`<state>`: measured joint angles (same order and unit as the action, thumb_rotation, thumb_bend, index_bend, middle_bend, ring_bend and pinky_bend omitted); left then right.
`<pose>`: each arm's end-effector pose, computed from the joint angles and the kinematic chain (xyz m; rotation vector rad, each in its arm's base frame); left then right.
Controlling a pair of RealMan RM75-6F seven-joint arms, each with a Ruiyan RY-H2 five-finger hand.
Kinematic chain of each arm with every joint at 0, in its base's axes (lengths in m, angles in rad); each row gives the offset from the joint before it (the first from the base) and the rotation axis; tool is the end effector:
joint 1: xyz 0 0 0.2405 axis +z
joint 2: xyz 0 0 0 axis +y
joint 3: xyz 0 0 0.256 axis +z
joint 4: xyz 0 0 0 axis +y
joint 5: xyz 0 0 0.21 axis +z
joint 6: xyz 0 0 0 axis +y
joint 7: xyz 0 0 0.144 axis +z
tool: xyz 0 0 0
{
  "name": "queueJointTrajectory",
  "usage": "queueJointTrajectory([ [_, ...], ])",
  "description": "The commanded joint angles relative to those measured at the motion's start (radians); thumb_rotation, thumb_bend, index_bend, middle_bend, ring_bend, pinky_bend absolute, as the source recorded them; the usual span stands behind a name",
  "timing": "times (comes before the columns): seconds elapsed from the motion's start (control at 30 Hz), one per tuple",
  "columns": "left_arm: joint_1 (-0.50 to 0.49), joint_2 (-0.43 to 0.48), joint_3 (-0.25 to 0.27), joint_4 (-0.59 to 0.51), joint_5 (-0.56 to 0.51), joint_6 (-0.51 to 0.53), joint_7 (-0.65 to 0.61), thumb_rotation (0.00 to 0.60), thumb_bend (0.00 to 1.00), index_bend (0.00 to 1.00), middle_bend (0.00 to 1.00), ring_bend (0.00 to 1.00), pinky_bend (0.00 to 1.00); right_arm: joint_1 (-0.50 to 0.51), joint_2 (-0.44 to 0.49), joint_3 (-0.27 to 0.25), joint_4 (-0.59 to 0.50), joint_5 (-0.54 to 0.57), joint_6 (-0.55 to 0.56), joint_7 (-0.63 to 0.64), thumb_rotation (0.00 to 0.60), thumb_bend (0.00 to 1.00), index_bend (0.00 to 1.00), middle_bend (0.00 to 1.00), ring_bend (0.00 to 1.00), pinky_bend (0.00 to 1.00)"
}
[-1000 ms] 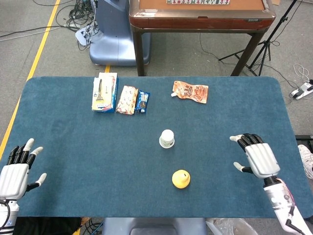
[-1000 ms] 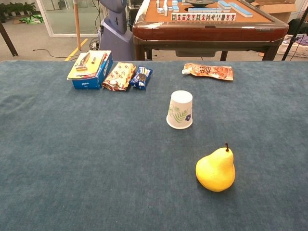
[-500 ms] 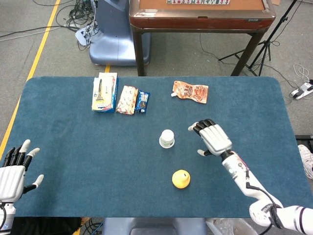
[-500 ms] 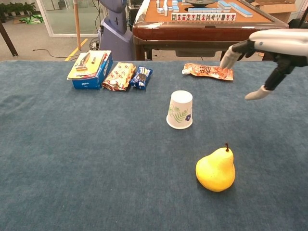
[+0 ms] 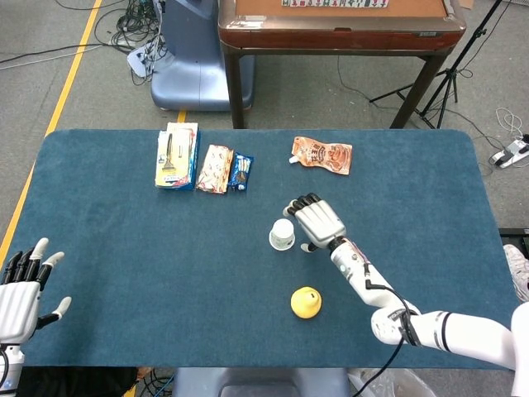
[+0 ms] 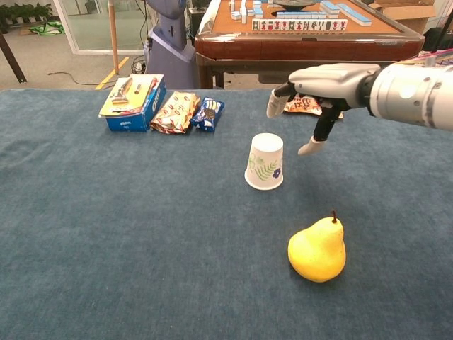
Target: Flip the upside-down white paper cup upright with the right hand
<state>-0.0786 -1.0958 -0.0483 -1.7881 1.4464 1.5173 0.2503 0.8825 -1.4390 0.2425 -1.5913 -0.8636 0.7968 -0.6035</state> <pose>-0.2842 0.1758 0.1580 -1.3685 -0.8421 -0.8143 -0.1065 -0.3670 0.0005 2.0090 -0.8554 0.7649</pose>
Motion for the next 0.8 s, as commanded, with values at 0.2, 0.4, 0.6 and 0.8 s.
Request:
queueJointTrajectory([
  [0.2, 0.003, -0.002, 0.0, 0.008, -0.004, -0.003, -0.006, 0.6, 0.21, 0.19, 0.0, 0.01, 0.0, 0.088, -0.063, -0.025, 0.068, 0.105, -0.021, -0.045, 0.6, 0.18, 0.29, 0.21, 0.13, 0.14],
  [0.4, 0.007, -0.002, -0.001, 0.015, -0.009, -0.002, -0.012, 0.6, 0.21, 0.19, 0.0, 0.01, 0.0, 0.128, -0.08, -0.044, 0.1, 0.155, -0.021, -0.055, 0.6, 0.2, 0.29, 0.21, 0.12, 0.14],
  [0.6, 0.006, -0.003, -0.001, 0.019, -0.01, -0.005, -0.013, 0.6, 0.21, 0.19, 0.0, 0.01, 0.0, 0.153, -0.094, -0.061, 0.129, 0.185, -0.021, -0.051, 0.6, 0.24, 0.3, 0.21, 0.12, 0.14],
  [0.8, 0.007, -0.004, -0.003, 0.02, -0.012, -0.006, -0.012, 0.6, 0.21, 0.19, 0.0, 0.01, 0.0, 0.169, -0.107, -0.078, 0.149, 0.197, -0.018, -0.042, 0.6, 0.27, 0.34, 0.22, 0.12, 0.14],
])
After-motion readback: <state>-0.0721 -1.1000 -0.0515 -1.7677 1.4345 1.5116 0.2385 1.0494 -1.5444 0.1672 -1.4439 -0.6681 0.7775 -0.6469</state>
